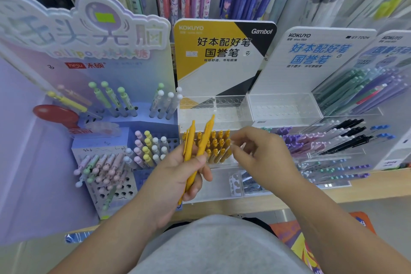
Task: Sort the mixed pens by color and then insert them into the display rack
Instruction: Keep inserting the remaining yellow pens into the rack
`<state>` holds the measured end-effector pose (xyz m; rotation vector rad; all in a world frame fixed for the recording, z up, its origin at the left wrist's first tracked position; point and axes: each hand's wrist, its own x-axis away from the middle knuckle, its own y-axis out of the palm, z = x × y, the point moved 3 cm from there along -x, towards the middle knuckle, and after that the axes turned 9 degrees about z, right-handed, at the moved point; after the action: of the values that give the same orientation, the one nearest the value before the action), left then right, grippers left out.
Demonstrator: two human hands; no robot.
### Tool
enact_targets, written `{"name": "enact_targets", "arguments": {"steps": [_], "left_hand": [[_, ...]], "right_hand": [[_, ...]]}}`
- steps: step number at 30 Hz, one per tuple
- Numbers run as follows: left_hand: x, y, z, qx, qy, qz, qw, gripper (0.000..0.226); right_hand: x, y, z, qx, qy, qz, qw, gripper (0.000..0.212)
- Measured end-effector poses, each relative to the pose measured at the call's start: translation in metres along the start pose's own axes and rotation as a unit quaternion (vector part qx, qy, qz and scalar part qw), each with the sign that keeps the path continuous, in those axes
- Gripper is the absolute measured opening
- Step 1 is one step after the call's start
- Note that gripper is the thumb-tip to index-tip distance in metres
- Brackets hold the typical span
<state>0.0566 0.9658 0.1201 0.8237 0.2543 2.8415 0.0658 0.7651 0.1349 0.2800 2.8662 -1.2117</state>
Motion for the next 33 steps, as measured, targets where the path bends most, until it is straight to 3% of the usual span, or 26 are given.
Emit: {"name": "enact_targets", "arguments": {"steps": [3, 5, 10, 15, 20, 27, 33], "left_hand": [[-0.001, 0.006, -0.002, -0.050, -0.001, -0.027, 0.998, 0.004], [-0.002, 0.012, -0.002, -0.068, -0.003, -0.033, 0.997, 0.007], [-0.006, 0.020, 0.004, -0.081, 0.007, -0.054, 0.995, 0.005], [-0.013, 0.019, 0.004, -0.015, -0.021, -0.036, 0.999, 0.034], [-0.016, 0.009, 0.001, 0.064, -0.019, -0.019, 0.998, 0.035], [-0.013, 0.006, 0.003, 0.088, 0.011, -0.008, 0.996, 0.029], [-0.014, -0.002, 0.002, 0.105, 0.009, 0.014, 0.994, 0.035]], "right_hand": [[0.002, -0.012, -0.016, -0.227, 0.102, -0.014, 0.968, 0.009], [0.004, -0.018, -0.025, -0.305, 0.127, -0.019, 0.944, 0.016], [0.006, -0.026, -0.025, -0.326, 0.138, -0.017, 0.935, 0.024], [-0.007, -0.055, -0.020, -0.359, 0.150, 0.046, 0.920, 0.026], [-0.027, -0.084, -0.012, -0.285, 0.108, 0.090, 0.948, 0.006], [-0.045, -0.047, -0.001, -0.089, 0.045, 0.055, 0.993, 0.008], [-0.044, -0.055, -0.001, -0.130, 0.048, 0.074, 0.988, 0.006]]}}
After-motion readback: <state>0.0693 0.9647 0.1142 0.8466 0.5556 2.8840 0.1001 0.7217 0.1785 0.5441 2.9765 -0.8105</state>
